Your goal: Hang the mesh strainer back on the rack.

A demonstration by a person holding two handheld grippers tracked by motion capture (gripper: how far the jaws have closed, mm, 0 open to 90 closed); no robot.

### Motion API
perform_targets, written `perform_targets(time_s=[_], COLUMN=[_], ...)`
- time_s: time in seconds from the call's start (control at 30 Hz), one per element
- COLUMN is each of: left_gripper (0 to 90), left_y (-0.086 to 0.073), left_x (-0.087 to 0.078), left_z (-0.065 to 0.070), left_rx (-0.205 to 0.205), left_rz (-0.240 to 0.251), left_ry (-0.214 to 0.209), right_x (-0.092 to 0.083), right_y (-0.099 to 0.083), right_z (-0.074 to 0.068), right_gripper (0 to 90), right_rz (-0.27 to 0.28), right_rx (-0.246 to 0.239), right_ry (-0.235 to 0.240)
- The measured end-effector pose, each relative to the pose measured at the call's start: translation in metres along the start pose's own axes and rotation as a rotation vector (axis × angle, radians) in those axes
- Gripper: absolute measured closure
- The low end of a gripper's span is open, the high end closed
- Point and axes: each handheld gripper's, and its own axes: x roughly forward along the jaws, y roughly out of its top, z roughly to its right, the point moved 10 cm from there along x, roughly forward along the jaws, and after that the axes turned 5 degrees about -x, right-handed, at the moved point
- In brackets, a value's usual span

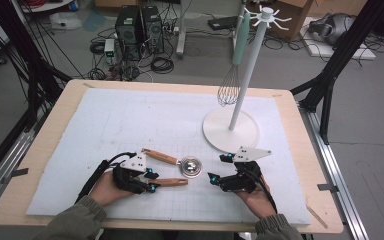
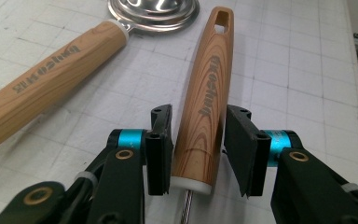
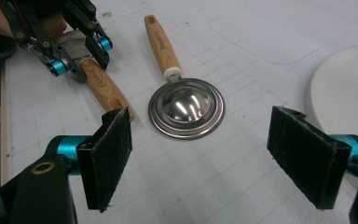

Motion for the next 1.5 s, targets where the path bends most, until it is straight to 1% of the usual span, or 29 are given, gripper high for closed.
perform_targets(time_s=[0.17, 0.23, 0.27, 0.33, 0.43, 0.5, 0.53, 0.57, 0.77, 0.8, 0.93, 1.0, 1.13, 1.23, 1.3, 1.33, 1.37, 1.4, 1.5], left_gripper=[62.6, 63.5, 64.1, 65.4, 66.9, 67.1, 67.2, 67.2, 67.3, 67.3, 67.3, 68.5, 69.2, 69.1, 68.5, 66.7, 60.4, 58.0, 56.6], left_y=[-0.001, -0.001, -0.001, -0.001, -0.001, -0.001, 0.0, 0.0, 0.0, 0.0, 0.0, 0.002, 0.002, 0.002, 0.001, 0.001, 0.0, 0.0, 0.001], left_x=[0.001, 0.001, 0.001, 0.001, 0.001, 0.001, 0.001, 0.002, 0.001, 0.001, 0.001, -0.001, -0.002, -0.002, -0.002, -0.001, 0.001, 0.001, 0.002], left_z=[0.0, 0.0, 0.0, 0.0, -0.001, -0.001, -0.001, 0.0, 0.0, 0.0, 0.0, 0.002, 0.001, 0.002, 0.002, 0.001, 0.0, -0.001, -0.001], left_rx=[-0.007, -0.001, 0.01, 0.019, 0.016, 0.017, 0.029, 0.034, 0.029, 0.028, 0.032, 0.028, 0.023, 0.034, 0.038, 0.041, 0.034, 0.032, 0.028], left_rz=[0.001, 0.004, -0.005, -0.006, -0.009, -0.017, -0.031, -0.038, -0.035, -0.035, -0.037, -0.025, -0.025, -0.034, -0.043, -0.052, -0.061, -0.062, -0.064], left_ry=[-0.008, 0.0, 0.005, 0.015, 0.015, 0.015, 0.018, 0.025, 0.025, 0.024, 0.024, 0.009, 0.016, 0.014, 0.023, 0.039, 0.047, 0.046, 0.056], right_x=[0.0, 0.0, 0.0, 0.0, 0.001, 0.003, 0.003, 0.004, 0.009, 0.011, 0.017, 0.019, 0.024, 0.028, 0.03, 0.031, 0.031, 0.031, 0.031], right_y=[-0.001, -0.001, -0.001, -0.001, -0.001, -0.001, -0.001, -0.001, -0.002, -0.002, -0.004, -0.004, -0.003, -0.003, -0.003, -0.003, -0.003, -0.003, -0.003], right_z=[-0.003, -0.004, -0.005, -0.005, -0.005, -0.006, -0.006, -0.007, -0.011, -0.011, -0.016, -0.018, -0.021, -0.024, -0.026, -0.026, -0.027, -0.027, -0.027], right_gripper=[21.2, 21.2, 21.2, 21.2, 21.2, 21.2, 21.2, 21.2, 21.2, 21.2, 21.2, 21.2, 21.2, 21.2, 21.2, 21.2, 21.3, 21.2, 21.2], right_rz=[-0.006, -0.009, -0.009, -0.005, -0.007, -0.008, -0.012, -0.014, -0.027, -0.031, -0.056, -0.062, -0.066, -0.08, -0.083, -0.085, -0.086, -0.087, -0.086], right_rx=[-0.002, -0.004, -0.004, -0.01, -0.007, -0.008, -0.007, -0.009, -0.012, -0.018, -0.029, -0.026, -0.031, -0.04, -0.046, -0.045, -0.041, -0.045, -0.042], right_ry=[0.009, 0.01, 0.009, 0.007, 0.01, 0.01, 0.014, 0.015, 0.025, 0.027, 0.049, 0.058, 0.073, 0.081, 0.087, 0.088, 0.09, 0.089, 0.089])
